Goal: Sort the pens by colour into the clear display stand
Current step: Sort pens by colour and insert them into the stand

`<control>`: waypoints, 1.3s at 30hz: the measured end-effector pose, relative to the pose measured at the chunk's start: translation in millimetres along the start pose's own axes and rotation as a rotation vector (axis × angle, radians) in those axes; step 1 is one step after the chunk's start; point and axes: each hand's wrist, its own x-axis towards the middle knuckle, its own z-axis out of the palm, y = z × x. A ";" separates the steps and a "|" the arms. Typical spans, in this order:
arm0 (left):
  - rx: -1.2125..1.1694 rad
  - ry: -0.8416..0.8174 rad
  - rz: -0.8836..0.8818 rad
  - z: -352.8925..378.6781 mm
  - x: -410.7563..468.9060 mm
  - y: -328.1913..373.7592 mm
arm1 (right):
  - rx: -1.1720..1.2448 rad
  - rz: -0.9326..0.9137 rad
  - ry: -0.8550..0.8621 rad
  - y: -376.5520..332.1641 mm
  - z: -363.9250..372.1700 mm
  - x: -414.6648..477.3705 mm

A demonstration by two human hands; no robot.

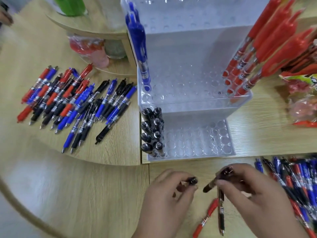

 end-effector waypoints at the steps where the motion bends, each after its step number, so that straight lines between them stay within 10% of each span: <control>1: -0.015 0.093 0.064 -13.2 0.0 12.9 | 0.039 -0.042 0.022 -14.0 -5.4 4.4; 12: -0.022 0.606 0.191 -64.7 32.3 95.6 | 0.203 -0.289 0.051 -84.5 27.7 64.4; 39: -0.219 0.518 -0.017 -48.6 58.4 73.5 | -0.256 -0.488 0.156 -64.8 52.5 85.9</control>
